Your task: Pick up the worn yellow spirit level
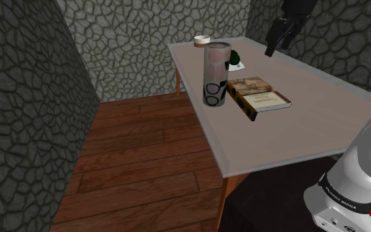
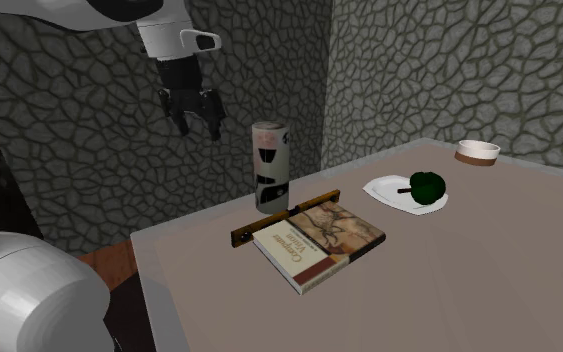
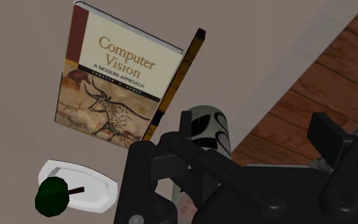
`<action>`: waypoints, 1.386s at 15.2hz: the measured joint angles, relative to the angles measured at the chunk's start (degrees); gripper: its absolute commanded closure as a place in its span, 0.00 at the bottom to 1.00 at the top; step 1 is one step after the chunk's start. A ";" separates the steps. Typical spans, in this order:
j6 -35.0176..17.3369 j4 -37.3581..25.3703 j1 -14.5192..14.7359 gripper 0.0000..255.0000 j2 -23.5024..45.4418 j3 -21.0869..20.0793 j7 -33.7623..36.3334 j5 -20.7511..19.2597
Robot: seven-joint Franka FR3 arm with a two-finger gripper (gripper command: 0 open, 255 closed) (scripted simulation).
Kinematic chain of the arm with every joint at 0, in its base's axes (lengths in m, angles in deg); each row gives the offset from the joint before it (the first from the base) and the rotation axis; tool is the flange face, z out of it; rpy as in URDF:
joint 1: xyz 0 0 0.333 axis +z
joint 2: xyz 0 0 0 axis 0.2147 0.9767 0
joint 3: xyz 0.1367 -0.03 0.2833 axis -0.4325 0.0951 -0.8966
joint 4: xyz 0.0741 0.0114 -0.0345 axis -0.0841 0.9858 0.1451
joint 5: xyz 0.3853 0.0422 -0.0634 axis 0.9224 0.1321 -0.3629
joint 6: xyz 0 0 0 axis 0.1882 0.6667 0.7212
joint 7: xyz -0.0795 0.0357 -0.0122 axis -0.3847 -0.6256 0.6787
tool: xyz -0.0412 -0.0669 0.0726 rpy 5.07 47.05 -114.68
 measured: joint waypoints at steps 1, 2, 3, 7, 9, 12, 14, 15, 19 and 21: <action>0.00 0.00 0.00 0.00 0.00 0.00 0.00 0.00; -0.72 0.25 -0.19 0.00 0.59 0.08 0.34 0.01; -2.16 0.95 -0.48 0.00 1.54 0.26 0.82 -0.01; -8.29 1.97 -1.82 0.00 7.46 1.08 3.26 0.08; -11.58 2.64 -2.56 0.00 10.50 1.67 4.37 0.10; -16.59 2.94 -3.59 0.00 15.84 2.69 5.89 0.23; -20.08 2.94 -4.08 0.00 19.76 3.12 7.22 0.53; -21.91 3.30 -4.38 0.00 21.47 3.46 7.69 0.65; -27.25 1.35 -5.49 0.00 29.64 5.06 9.10 1.56; -29.95 0.62 -5.80 0.00 33.50 5.56 10.11 2.29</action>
